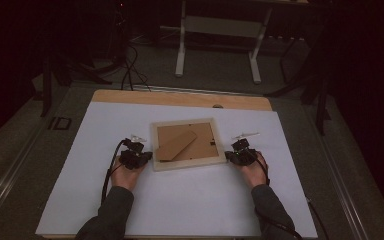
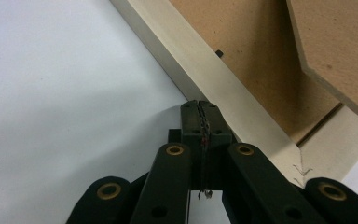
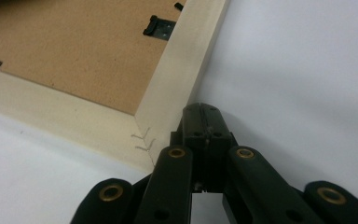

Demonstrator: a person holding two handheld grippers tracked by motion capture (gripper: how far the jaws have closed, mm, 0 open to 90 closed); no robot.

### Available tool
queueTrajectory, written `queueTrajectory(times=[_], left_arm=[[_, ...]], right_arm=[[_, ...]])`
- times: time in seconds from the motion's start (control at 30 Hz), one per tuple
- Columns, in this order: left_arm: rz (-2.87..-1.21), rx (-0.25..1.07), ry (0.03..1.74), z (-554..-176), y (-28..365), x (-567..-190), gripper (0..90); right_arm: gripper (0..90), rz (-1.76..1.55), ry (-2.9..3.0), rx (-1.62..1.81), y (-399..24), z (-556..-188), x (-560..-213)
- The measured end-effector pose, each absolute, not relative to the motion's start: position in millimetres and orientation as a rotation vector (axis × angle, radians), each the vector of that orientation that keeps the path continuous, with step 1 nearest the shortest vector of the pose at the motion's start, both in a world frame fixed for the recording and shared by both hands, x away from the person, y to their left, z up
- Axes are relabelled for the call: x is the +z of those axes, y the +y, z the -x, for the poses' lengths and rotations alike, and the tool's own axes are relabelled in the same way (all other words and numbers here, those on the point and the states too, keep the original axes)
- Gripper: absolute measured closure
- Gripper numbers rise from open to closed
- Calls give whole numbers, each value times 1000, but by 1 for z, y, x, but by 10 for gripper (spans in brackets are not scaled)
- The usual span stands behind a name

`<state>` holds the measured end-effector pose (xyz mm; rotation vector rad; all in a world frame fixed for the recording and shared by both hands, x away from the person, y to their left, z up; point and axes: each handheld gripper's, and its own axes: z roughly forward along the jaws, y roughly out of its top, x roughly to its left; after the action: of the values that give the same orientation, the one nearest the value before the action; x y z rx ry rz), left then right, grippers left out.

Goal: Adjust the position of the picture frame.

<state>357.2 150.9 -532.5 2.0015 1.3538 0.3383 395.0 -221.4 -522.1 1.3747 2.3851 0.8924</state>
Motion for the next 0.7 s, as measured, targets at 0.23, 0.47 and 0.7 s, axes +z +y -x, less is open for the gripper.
queueTrajectory(times=[0.23,0.47,0.7], left_arm=[[-1997,315,1333,-352,155,-534,900],[-1990,305,1326,-350,159,-535,900],[-1984,306,1328,-351,162,-535,900]], right_arm=[[900,-1351,2376,893,-220,-382,-523],[900,-1331,2383,891,-218,-372,-523],[900,-1317,2393,906,-217,-361,-524]])
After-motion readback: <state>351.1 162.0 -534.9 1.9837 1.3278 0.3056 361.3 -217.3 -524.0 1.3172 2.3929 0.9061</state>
